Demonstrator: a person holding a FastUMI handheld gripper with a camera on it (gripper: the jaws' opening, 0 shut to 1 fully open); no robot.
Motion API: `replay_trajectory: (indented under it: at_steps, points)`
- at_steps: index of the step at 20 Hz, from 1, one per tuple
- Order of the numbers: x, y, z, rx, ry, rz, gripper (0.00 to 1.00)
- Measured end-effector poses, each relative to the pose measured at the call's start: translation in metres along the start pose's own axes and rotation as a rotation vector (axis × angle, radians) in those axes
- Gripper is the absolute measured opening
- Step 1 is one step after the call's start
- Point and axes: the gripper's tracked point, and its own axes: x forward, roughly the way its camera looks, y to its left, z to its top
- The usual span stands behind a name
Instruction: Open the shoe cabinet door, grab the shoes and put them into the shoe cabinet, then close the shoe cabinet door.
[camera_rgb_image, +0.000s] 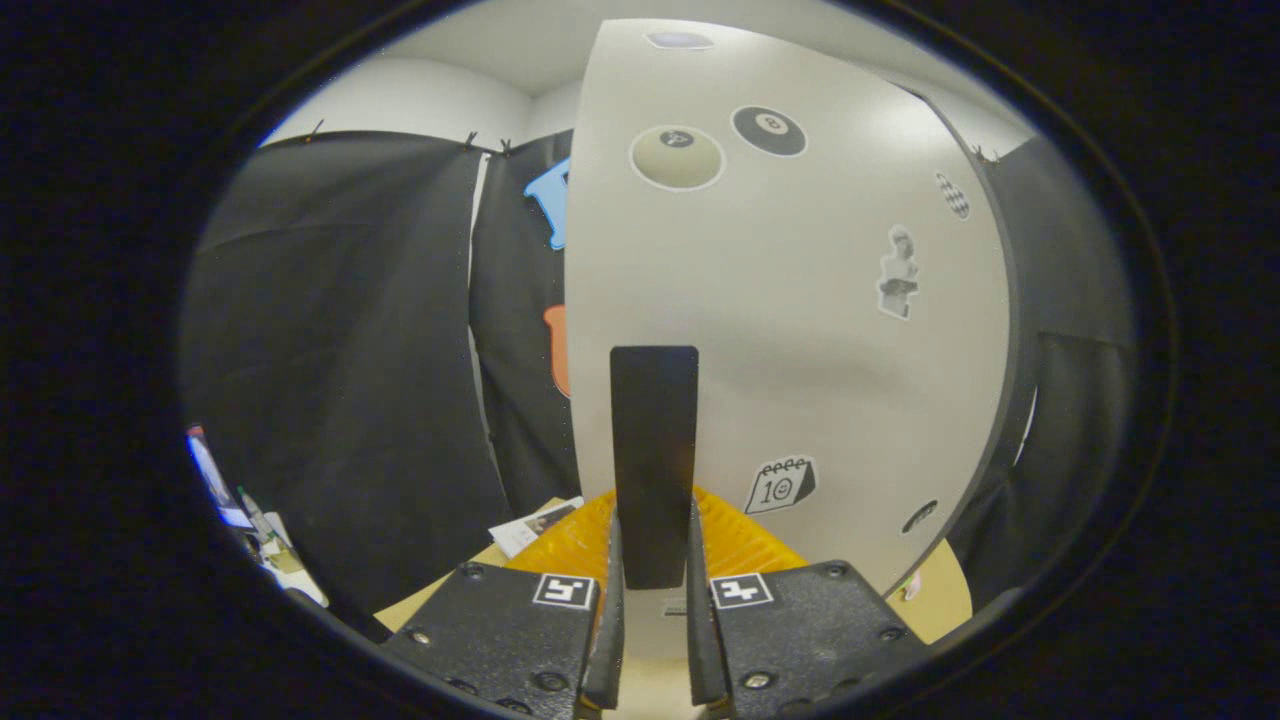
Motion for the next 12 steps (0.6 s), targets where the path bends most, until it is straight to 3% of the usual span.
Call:
replay_trajectory:
  at_steps: [12]
  points:
    - [-0.073, -0.043, -0.012, 0.073, -0.027, -0.168, 0.24]
